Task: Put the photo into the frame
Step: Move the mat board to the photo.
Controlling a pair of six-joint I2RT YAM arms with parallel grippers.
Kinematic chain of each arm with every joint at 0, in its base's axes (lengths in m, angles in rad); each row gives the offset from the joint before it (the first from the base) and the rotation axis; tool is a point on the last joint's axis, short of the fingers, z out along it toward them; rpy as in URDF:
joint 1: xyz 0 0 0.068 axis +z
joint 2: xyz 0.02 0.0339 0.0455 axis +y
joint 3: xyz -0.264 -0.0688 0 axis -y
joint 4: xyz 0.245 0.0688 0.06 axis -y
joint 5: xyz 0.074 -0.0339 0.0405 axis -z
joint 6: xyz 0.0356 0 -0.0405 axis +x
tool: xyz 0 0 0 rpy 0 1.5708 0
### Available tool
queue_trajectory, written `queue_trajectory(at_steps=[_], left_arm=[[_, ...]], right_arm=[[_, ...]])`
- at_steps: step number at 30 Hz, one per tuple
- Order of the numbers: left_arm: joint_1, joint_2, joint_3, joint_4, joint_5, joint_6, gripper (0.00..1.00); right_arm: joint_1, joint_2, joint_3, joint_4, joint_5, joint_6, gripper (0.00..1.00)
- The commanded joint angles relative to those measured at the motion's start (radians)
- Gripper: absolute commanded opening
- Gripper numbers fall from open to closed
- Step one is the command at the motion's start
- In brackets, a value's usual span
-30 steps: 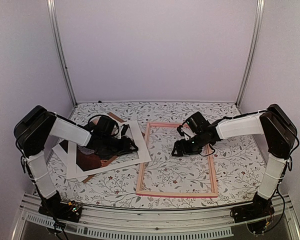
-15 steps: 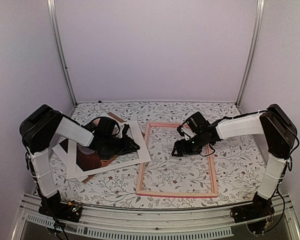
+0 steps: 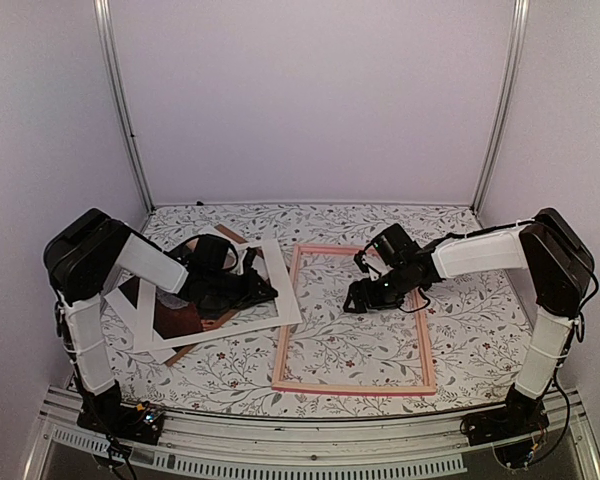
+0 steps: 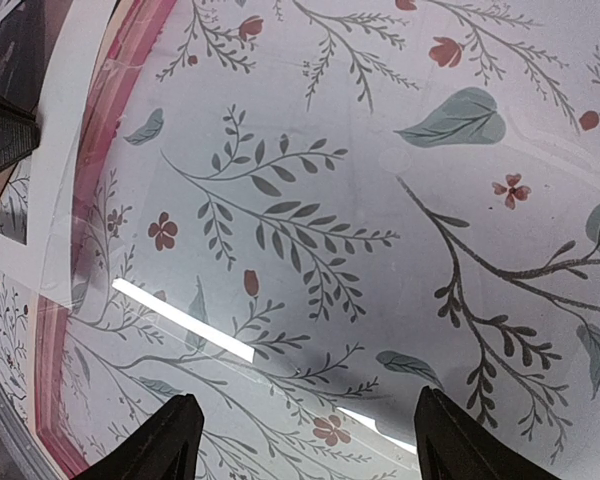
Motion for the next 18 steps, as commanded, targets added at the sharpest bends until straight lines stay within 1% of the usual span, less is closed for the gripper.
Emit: queue_trajectory(at_steps=[1, 7, 18], left_arm=[[0.014, 0.020, 0.004, 0.038, 0.008, 0.002, 0.08], [0.018, 0.027, 0.005, 0.057, 0.020, -0.006, 0.00], [0.048, -0.022, -0.029, 0.051, 0.010, 0.000, 0.00]], right_arm=[[0.006, 0.011, 0.002, -0.028, 0.029, -0.008, 0.77], [0.006, 0.011, 0.002, -0.032, 0.030, -0.009, 0.77], [0.006, 0.009, 0.007, -0.037, 0.035, -0.009, 0.77]])
